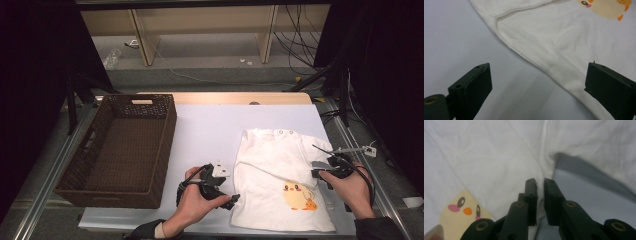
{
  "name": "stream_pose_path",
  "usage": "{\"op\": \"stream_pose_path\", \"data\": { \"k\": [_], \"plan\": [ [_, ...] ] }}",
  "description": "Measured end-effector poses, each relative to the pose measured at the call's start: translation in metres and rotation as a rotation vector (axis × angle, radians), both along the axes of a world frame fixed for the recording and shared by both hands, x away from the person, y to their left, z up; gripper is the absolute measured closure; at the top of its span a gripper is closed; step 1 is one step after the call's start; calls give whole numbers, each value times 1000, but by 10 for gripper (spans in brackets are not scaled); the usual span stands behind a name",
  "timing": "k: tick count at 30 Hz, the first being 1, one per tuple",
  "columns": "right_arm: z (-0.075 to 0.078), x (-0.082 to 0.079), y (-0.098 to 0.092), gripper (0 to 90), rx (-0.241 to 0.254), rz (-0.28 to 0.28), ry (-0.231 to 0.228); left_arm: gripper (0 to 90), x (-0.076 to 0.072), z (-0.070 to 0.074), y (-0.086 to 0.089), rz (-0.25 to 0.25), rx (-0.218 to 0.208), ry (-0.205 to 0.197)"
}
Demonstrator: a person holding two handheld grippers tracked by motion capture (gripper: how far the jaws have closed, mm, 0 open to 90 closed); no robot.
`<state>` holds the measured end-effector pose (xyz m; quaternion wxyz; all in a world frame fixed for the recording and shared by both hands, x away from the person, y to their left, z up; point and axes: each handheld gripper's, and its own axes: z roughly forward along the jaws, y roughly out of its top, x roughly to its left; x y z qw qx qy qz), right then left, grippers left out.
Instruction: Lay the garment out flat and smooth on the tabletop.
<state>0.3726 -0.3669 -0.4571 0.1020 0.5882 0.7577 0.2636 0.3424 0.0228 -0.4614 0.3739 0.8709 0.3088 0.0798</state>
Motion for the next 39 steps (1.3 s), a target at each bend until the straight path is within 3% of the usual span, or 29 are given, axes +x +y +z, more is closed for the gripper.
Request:
{"op": "stream_pose_path", "data": {
  "k": [11,20,33,39],
  "plan": [
    [8,-1,4,852,-5,9,-11,72,1,0,0,3,0,-1],
    [23,-3,18,853,7,28,-68,83,7,8,-3,9,-29,-16],
    [36,-2,60,855,53,115,-168,134,15,15,-12,-3,-72,-23],
    [39,-2,83,855,66,162,-186,150,19,19,-24,-26,-94,-25]
  ]
}}
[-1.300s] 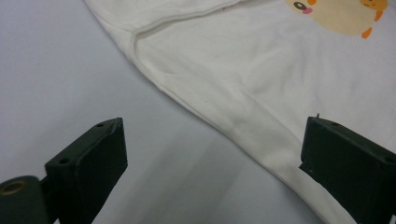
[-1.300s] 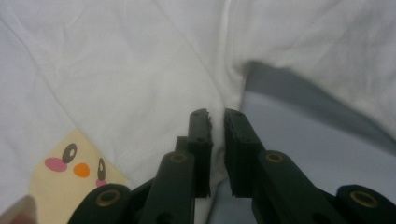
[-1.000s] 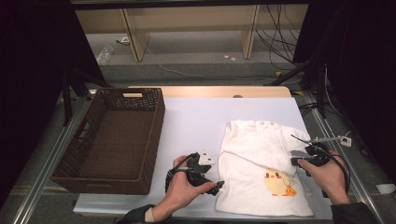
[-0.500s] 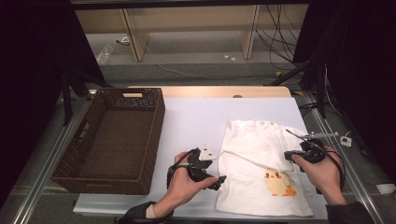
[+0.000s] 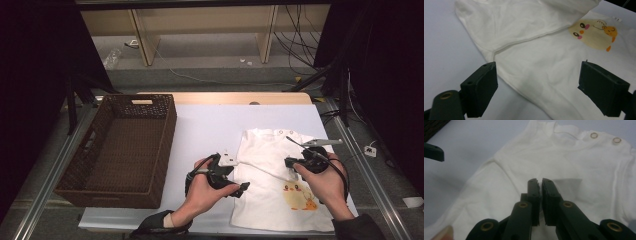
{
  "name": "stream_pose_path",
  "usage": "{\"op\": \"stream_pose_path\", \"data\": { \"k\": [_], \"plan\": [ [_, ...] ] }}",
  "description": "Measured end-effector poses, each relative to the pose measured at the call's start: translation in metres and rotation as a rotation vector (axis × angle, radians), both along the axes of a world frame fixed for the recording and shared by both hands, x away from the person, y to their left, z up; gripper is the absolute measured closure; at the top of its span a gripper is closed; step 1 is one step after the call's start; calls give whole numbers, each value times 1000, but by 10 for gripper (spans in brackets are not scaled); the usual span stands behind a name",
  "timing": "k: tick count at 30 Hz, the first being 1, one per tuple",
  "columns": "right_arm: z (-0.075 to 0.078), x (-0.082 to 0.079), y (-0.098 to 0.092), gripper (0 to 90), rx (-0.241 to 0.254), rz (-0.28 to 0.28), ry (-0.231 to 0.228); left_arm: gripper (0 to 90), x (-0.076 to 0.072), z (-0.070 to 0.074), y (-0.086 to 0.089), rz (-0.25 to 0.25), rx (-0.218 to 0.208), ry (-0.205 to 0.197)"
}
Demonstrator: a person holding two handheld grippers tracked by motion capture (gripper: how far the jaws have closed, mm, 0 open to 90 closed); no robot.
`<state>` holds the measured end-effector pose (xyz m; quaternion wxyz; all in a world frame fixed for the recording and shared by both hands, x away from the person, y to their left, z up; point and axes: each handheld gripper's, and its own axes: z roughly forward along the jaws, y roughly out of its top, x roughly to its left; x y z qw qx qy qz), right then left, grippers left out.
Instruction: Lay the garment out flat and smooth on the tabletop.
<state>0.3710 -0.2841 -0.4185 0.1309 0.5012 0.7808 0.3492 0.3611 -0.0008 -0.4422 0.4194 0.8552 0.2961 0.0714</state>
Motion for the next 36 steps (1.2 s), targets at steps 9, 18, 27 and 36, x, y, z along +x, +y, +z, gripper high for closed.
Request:
{"op": "stream_pose_path", "data": {
  "k": [9,18,27,36],
  "plan": [
    [0,0,20,856,16,29,-14,155,5,1,-18,-42,-13,-17],
    [6,1,35,856,64,44,-44,172,9,2,-31,-62,-31,-20],
    [10,1,45,855,105,48,-59,173,10,1,-44,-84,-64,3],
    [9,2,46,855,114,42,-65,210,10,1,-58,-107,-70,21]
  ]
}}
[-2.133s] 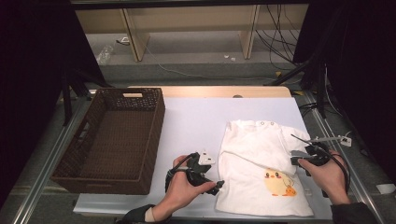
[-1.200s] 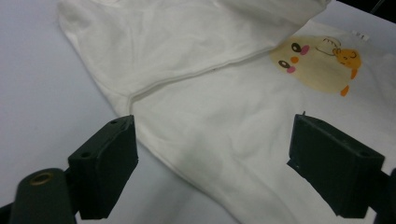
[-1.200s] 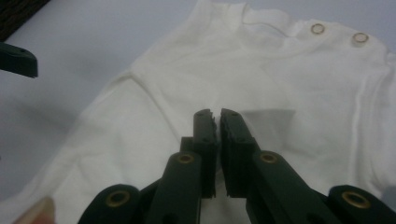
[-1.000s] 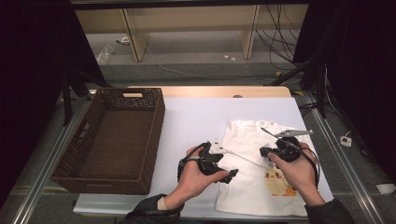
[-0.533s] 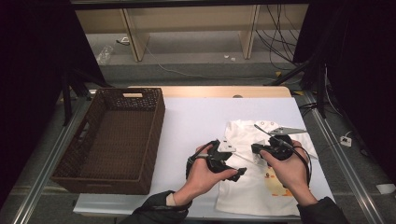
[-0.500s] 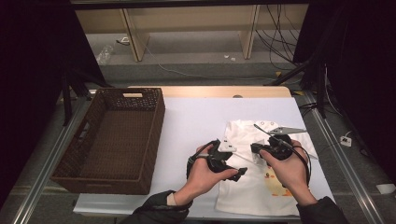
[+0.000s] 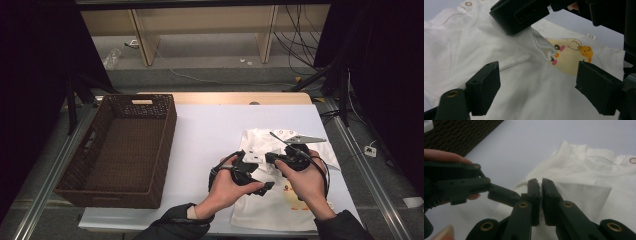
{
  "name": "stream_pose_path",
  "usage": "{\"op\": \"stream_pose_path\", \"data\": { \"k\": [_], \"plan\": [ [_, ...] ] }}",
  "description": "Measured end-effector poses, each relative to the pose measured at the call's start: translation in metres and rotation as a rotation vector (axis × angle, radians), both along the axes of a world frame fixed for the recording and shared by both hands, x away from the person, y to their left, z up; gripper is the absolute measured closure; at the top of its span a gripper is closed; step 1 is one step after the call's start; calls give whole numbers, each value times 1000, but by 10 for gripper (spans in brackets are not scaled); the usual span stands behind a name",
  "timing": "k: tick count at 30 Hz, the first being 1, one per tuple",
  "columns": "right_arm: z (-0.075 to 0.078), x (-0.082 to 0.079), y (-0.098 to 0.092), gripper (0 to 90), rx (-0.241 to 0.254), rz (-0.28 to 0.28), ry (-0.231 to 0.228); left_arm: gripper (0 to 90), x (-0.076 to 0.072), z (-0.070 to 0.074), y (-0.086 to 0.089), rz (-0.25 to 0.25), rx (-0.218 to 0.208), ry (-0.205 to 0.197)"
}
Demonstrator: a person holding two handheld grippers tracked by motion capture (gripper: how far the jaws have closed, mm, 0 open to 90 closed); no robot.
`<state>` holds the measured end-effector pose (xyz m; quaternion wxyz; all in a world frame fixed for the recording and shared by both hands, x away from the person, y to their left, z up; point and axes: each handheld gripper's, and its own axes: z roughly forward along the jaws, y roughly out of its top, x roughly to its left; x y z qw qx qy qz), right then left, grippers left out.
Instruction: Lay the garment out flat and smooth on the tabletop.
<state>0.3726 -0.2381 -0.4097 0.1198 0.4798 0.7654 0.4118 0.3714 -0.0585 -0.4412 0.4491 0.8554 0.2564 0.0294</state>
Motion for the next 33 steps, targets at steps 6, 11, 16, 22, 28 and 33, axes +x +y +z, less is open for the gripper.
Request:
{"op": "stream_pose_path", "data": {
  "k": [6,11,16,22,28,33],
  "plan": [
    [0,-1,2,855,4,4,0,367,4,-2,-6,26,-32,14],
    [1,-2,3,855,5,7,-7,586,6,-2,-5,35,-38,3],
    [2,-3,4,854,7,6,-20,765,5,-2,-1,49,-53,1],
    [3,-3,3,834,17,10,-35,844,5,0,2,64,-51,-10],
    [5,-3,2,653,42,24,-80,847,9,3,10,96,-49,-11],
    [13,-3,-5,540,62,-2,-160,847,12,8,23,128,-56,-15]
  ]
}}
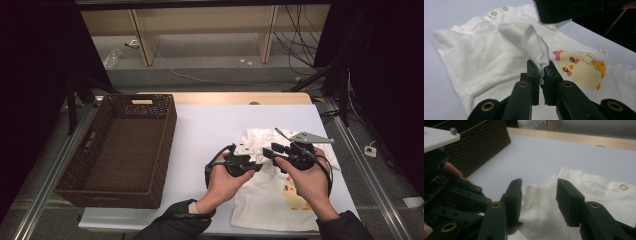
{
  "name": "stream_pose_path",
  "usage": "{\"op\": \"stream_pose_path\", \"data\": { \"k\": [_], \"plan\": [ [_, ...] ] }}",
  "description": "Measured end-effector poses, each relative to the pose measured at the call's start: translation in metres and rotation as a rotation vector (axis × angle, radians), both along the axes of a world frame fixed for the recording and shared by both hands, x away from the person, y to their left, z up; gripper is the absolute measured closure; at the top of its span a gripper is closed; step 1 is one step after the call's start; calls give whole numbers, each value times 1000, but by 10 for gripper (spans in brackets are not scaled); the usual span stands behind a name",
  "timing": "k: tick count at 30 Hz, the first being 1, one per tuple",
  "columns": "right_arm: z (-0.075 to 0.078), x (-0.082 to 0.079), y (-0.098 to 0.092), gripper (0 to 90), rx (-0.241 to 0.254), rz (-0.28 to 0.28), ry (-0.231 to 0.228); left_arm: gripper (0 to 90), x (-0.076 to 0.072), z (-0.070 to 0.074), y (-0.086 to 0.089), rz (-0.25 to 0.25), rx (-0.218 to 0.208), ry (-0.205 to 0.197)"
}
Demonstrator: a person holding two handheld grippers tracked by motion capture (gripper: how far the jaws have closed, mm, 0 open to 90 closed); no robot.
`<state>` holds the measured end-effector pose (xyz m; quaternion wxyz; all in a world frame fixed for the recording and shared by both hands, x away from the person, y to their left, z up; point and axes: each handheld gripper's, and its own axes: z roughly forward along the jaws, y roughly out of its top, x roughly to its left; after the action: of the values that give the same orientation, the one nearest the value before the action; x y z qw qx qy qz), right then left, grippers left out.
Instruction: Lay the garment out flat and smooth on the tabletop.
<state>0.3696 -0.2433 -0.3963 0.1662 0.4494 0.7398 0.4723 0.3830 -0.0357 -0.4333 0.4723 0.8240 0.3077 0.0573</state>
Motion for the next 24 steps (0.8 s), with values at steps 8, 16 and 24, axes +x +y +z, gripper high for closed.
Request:
{"op": "stream_pose_path", "data": {
  "k": [8,16,24],
  "plan": [
    [-2,2,-36,500,-18,-73,-19,848,4,13,28,70,0,-13],
    [-14,0,-59,487,-44,-112,-3,848,9,24,54,141,37,-33],
    [-20,-5,-78,460,-63,-140,7,848,14,39,86,225,72,-43]
  ]
}}
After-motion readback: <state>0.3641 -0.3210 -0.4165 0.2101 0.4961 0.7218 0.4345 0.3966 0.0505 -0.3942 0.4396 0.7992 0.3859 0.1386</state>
